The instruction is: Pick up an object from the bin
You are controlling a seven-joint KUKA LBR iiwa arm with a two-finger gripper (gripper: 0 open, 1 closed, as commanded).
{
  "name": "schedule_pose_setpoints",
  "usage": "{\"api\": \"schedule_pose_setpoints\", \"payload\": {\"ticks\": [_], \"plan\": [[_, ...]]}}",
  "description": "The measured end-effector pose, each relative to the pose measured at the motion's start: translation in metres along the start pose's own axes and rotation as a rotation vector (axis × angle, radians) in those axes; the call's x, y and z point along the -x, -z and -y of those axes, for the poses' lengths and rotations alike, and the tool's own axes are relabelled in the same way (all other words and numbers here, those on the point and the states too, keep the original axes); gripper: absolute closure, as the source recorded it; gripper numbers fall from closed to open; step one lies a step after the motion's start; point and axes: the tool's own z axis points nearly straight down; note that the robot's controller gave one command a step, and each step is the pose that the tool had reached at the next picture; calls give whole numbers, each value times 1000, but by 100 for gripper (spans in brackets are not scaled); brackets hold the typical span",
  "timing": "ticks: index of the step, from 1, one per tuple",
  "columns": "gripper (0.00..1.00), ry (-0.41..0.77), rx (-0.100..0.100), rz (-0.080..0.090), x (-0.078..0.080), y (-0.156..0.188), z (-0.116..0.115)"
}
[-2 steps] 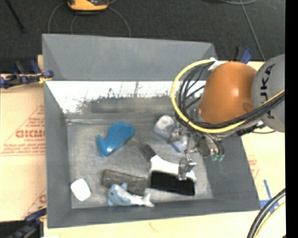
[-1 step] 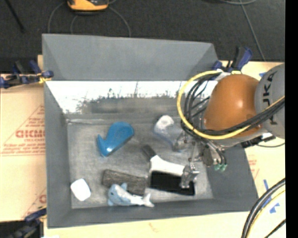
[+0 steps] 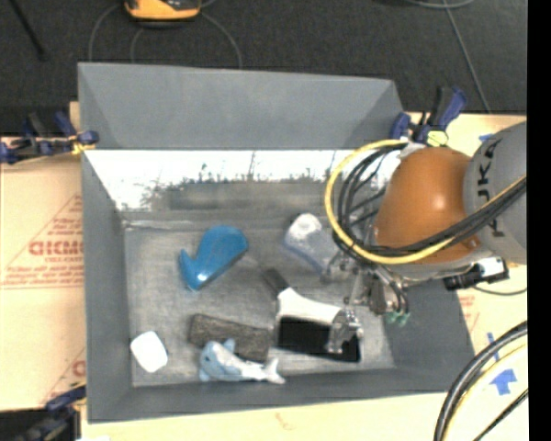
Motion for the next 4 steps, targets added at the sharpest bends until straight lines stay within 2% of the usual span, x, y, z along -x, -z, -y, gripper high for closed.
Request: {"api": "schedule_pose_setpoints", "payload": {"ticks": [1,2,4], "plan": [[0,-23,-1,7,0,-59,11],[100,-30,0,13,-6,-79,13],[100,-30,0,9,-7,-76,13]]}}
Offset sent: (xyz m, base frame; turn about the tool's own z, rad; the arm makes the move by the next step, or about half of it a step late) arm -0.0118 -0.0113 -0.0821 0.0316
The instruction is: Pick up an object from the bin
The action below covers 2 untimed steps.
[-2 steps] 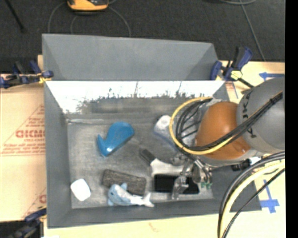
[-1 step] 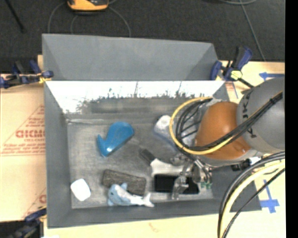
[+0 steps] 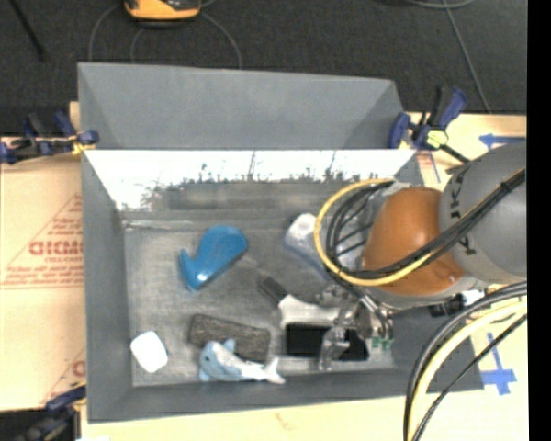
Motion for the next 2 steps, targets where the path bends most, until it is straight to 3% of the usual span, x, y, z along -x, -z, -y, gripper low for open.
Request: {"api": "schedule_pose_setpoints", "payload": {"ticks": [2], "plan": [[100,1,-1,-8,0,17,0]]}}
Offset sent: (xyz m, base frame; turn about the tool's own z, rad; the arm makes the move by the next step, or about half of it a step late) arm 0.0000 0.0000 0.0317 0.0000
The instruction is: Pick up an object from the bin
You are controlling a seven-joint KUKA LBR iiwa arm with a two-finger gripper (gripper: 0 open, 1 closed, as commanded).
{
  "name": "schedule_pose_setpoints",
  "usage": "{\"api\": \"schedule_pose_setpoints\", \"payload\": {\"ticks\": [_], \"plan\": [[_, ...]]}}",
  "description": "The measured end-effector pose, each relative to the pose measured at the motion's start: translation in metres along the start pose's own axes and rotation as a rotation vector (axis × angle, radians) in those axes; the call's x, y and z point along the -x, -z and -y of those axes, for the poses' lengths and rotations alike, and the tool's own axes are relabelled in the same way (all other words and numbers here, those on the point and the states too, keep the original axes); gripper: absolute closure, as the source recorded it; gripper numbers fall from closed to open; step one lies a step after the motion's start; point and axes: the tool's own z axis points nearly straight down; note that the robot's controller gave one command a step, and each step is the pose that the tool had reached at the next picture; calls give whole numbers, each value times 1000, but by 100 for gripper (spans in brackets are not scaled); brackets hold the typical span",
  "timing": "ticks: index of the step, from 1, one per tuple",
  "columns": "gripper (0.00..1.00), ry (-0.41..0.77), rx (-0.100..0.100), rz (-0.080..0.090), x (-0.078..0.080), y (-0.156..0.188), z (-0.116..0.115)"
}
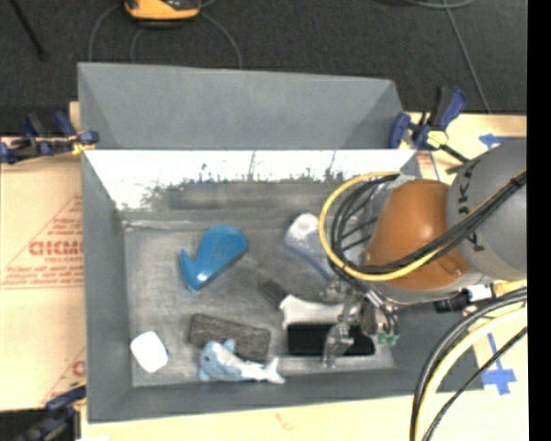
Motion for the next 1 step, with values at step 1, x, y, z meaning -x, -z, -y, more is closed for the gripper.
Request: {"api": "schedule_pose_setpoints", "payload": {"ticks": [1], "plan": [[100,0,0,-8,-2,9,0]]}}
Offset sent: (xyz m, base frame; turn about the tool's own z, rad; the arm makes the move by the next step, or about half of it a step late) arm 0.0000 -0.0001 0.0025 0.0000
